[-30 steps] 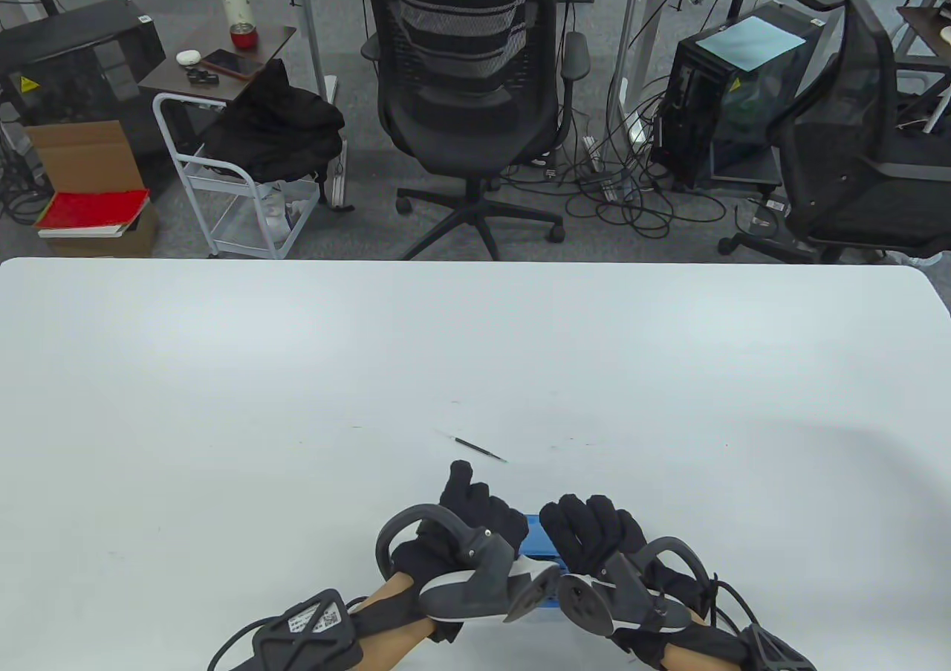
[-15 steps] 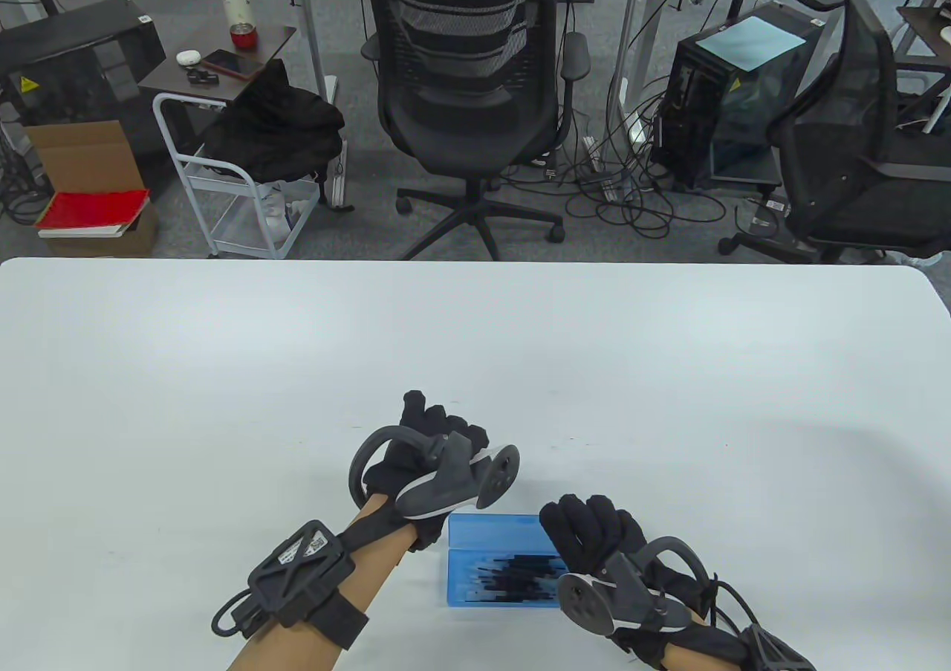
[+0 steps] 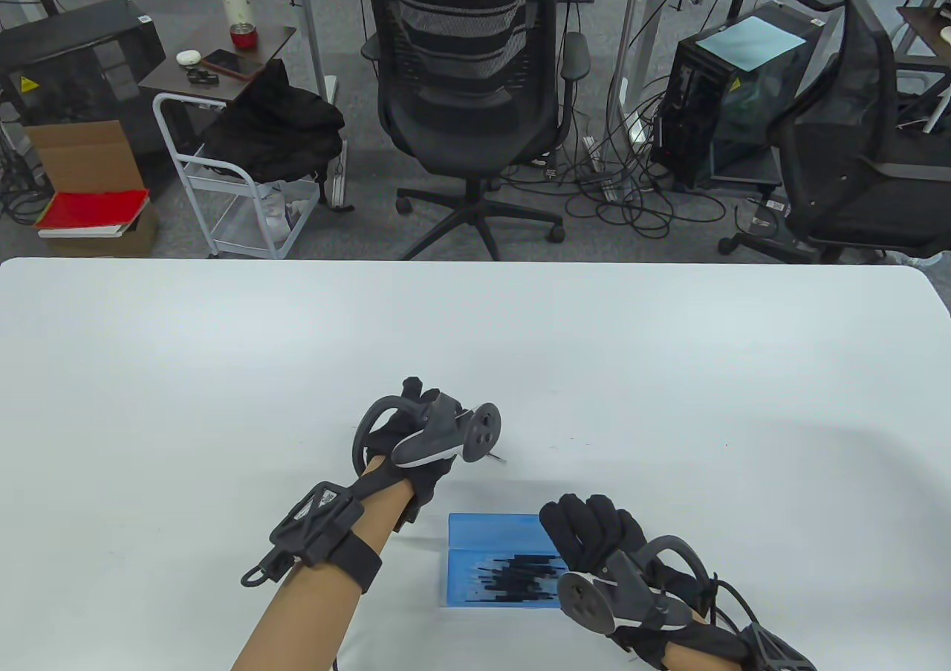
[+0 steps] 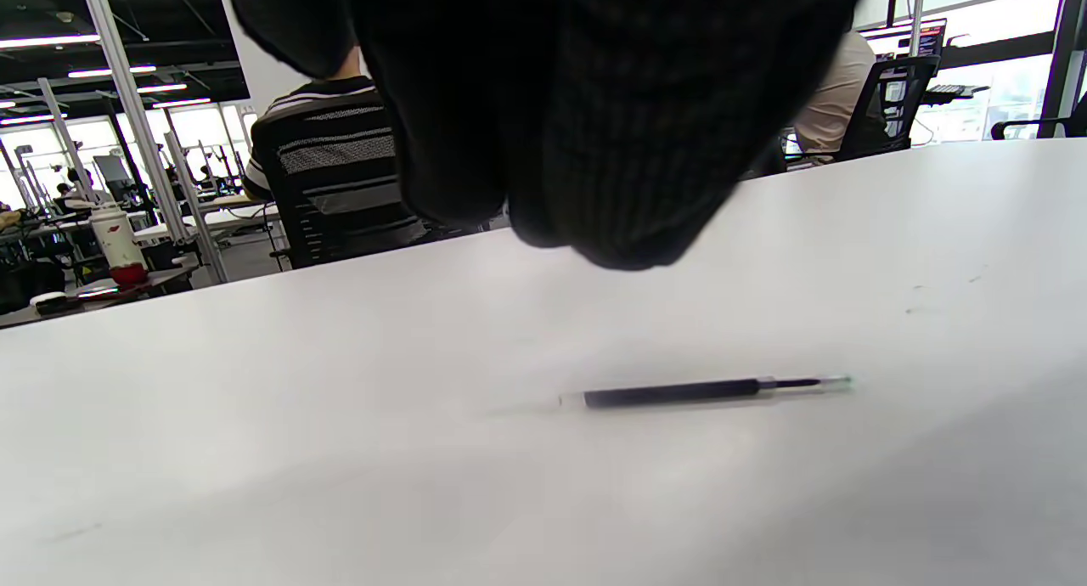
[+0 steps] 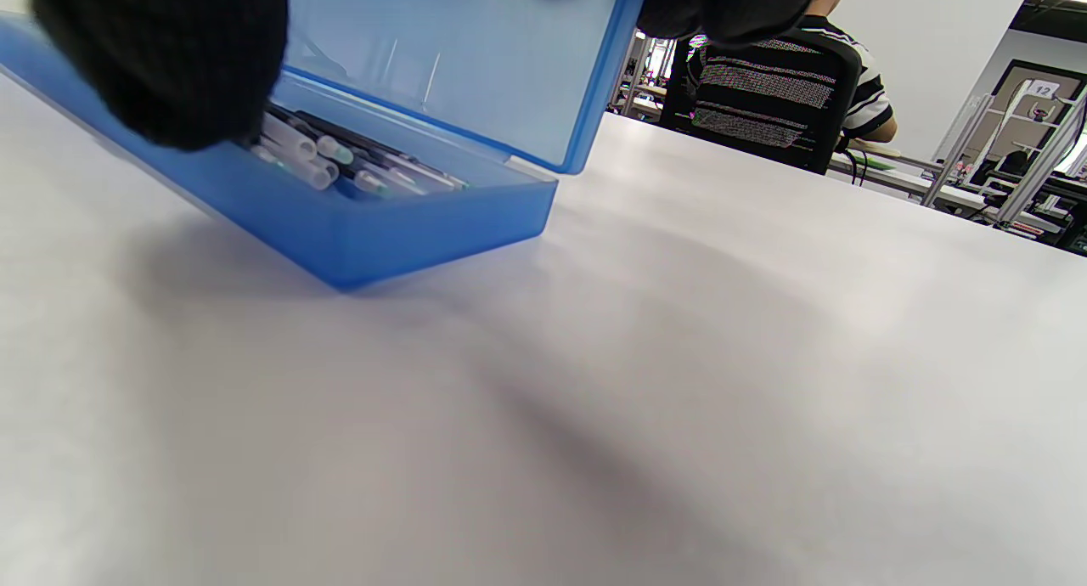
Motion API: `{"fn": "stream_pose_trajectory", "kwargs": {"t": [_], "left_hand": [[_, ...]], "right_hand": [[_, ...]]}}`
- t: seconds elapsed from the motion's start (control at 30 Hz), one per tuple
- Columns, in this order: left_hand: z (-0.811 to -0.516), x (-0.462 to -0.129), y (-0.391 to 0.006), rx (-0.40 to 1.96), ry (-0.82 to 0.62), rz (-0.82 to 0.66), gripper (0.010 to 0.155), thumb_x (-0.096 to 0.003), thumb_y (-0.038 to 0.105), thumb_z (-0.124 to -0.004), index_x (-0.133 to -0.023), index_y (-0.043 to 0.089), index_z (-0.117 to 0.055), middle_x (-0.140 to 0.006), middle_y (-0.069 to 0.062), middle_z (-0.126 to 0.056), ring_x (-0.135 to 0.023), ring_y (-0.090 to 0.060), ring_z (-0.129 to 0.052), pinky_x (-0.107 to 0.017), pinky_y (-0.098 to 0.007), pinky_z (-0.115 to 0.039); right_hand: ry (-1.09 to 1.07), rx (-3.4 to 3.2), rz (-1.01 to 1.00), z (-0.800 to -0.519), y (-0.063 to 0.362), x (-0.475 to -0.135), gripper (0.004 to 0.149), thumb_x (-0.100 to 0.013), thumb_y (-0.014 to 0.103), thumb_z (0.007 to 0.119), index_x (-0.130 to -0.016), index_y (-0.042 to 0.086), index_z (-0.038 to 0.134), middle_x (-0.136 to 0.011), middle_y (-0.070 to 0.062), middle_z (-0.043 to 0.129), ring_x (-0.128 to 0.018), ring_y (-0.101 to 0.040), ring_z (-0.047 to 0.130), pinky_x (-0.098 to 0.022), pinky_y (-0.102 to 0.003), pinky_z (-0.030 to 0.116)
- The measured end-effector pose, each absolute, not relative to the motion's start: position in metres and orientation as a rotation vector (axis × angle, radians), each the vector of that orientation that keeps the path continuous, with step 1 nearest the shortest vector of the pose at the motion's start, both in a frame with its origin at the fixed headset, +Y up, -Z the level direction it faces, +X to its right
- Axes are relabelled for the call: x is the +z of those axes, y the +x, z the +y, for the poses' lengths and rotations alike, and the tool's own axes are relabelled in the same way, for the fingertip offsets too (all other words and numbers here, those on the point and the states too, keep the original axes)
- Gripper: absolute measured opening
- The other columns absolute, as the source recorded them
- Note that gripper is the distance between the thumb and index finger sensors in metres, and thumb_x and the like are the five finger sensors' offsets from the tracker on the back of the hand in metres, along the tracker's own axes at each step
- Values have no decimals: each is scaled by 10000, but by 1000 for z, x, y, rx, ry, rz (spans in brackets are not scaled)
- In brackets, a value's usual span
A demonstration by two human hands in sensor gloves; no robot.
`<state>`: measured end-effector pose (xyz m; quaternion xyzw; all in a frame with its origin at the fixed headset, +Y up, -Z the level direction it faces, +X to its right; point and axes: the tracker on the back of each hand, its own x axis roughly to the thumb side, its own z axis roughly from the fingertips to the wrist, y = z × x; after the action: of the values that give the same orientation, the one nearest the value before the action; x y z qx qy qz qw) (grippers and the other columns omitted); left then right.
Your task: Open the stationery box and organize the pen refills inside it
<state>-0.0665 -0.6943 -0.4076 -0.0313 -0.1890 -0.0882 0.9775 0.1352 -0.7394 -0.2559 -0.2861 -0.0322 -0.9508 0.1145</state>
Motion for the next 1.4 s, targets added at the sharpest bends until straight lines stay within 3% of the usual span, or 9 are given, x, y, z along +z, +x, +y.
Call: {"fn": "stream_pose_trajectory", "kwargs": {"t": [0.53, 1.0, 1.4], "left_hand": [[-730, -429, -54, -164, -156, -392, 488, -488, 297, -947, -954, 353, -812, -1014, 114, -860, -1012, -207, -860, -884, -616, -489], [-743, -436, -45, -191, -178, -384, 499, -489, 305, -943, -964, 362, -803, -1043, 118, -831, -1028, -199, -840, -890, -614, -480], [-745, -440, -45, -176, -185, -360, 442, -496, 294, -930, -921, 353, -825, -977, 130, -882, -976, -182, -887, -885, -613, -496]], "right_hand": [[-846, -2803, -110, -740, 136, -258, 1142, -407, 563, 810, -1137, 121, 52, -1228, -273, 233, -1063, -595, 434, -768, -641, 522], [-846, -2801, -111, -740, 136, -258, 1143, -407, 562, 810, -1137, 118, 52, -1227, -275, 235, -1063, -597, 434, -766, -636, 527], [-846, -2801, -112, -740, 136, -258, 1141, -408, 563, 809, -1137, 118, 52, -1228, -274, 234, -1063, -598, 433, -766, -637, 528]]}}
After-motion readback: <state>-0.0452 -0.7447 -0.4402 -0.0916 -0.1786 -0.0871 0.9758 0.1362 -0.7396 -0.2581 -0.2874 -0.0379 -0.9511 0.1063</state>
